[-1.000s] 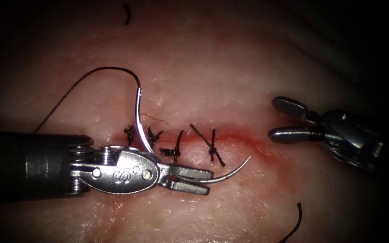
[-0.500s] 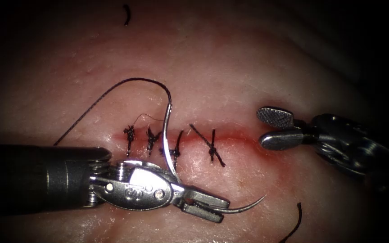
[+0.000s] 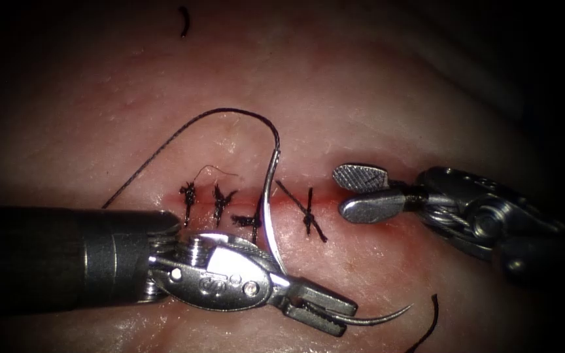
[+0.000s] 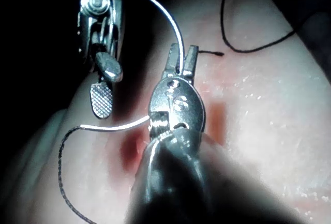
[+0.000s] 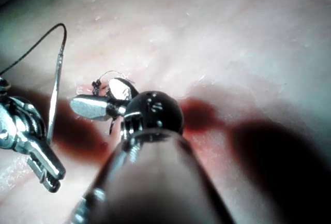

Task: Wound Closure
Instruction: Pass the needle to the right needle driver

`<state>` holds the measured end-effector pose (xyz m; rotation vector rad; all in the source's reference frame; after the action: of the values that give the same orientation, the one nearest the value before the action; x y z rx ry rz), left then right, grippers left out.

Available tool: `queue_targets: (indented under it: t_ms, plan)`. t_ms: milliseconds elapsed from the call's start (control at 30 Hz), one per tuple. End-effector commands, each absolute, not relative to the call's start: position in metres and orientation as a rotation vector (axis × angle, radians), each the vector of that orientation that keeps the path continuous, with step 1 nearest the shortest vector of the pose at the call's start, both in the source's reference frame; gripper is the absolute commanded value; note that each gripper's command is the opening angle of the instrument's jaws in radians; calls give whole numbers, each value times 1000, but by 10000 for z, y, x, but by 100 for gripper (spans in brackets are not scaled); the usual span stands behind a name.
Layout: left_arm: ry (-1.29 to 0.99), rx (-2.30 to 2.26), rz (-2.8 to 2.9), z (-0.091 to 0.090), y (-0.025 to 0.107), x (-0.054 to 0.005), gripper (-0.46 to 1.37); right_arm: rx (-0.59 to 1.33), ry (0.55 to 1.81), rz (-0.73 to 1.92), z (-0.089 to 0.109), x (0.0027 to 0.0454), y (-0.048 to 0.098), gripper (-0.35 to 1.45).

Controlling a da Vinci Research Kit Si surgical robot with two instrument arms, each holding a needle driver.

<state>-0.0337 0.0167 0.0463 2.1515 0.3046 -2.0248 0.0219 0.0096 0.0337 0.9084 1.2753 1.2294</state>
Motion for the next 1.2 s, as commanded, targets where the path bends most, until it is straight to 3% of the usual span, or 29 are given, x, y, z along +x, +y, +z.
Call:
queue_targets:
  t_ms: [33, 733, 1067, 1133, 1167, 1200]
  plan:
    - [320, 2140, -2016, 462, 165, -339, -35, 918, 1273, 1238, 335, 222, 95, 91]
    - [341, 2122, -1993, 455, 164, -359, -35, 1023, 1262, 1230, 320, 261, 82, 88]
    - [341, 2126, -1993, 452, 165, -364, -35, 1017, 1267, 1233, 322, 272, 81, 68]
    - [335, 2126, -1989, 450, 165, -364, -35, 1017, 1267, 1233, 322, 272, 81, 41]
    - [336, 2127, -1989, 449, 165, -364, -35, 1017, 1267, 1233, 322, 272, 81, 13]
    - [337, 2128, -1988, 448, 165, -364, -35, 1017, 1264, 1233, 322, 272, 81, -35]
